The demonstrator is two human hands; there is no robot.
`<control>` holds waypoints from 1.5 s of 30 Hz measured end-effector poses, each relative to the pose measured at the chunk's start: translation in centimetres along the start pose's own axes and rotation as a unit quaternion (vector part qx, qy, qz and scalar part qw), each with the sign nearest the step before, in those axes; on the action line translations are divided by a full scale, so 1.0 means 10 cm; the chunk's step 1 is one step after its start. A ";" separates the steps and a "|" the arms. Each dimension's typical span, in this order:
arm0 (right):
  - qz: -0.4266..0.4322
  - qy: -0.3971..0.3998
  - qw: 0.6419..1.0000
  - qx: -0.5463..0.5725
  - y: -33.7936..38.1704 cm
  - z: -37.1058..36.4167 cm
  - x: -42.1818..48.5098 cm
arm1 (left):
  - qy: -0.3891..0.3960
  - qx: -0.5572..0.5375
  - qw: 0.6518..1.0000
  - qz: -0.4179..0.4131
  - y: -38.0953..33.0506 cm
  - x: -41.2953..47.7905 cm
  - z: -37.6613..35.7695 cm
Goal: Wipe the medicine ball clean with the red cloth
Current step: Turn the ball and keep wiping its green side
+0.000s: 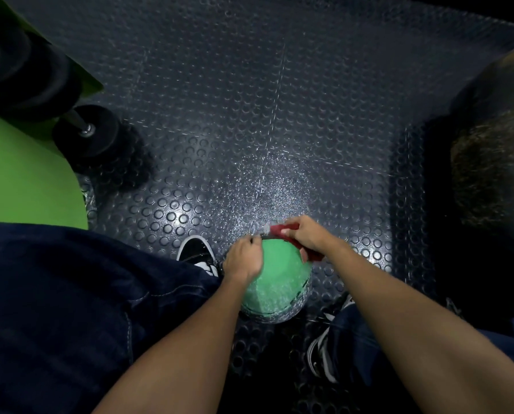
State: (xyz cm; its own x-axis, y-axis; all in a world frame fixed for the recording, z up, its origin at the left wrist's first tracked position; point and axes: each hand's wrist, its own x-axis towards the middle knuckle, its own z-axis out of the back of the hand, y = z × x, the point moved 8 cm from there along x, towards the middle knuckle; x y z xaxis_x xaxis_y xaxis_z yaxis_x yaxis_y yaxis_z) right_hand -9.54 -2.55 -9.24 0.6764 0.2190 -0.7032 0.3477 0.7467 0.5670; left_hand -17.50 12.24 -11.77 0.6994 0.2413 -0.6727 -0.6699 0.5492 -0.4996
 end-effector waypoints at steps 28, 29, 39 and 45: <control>0.092 -0.066 0.992 0.063 0.24 0.52 -0.17 | 0.084 0.010 0.996 -0.014 -0.40 0.40 0.07; 0.101 -0.054 0.993 0.027 0.25 0.40 -0.11 | 0.080 0.010 0.997 -0.018 -0.40 0.41 0.07; 0.017 -0.029 0.998 -0.046 0.16 0.39 0.12 | 0.056 0.027 0.996 -0.065 -0.35 0.28 0.08; 0.113 0.037 0.992 0.046 0.31 0.10 -0.02 | 0.047 0.034 0.996 -0.064 -0.33 0.21 0.11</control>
State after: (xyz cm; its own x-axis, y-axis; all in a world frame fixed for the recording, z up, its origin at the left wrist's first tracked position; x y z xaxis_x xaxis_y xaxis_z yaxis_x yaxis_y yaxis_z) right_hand -7.91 -0.93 -6.88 0.6958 0.4219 -0.5813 0.2532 0.6133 0.7482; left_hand -13.57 11.79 -10.89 0.7493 0.0920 -0.6558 -0.5565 0.6243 -0.5482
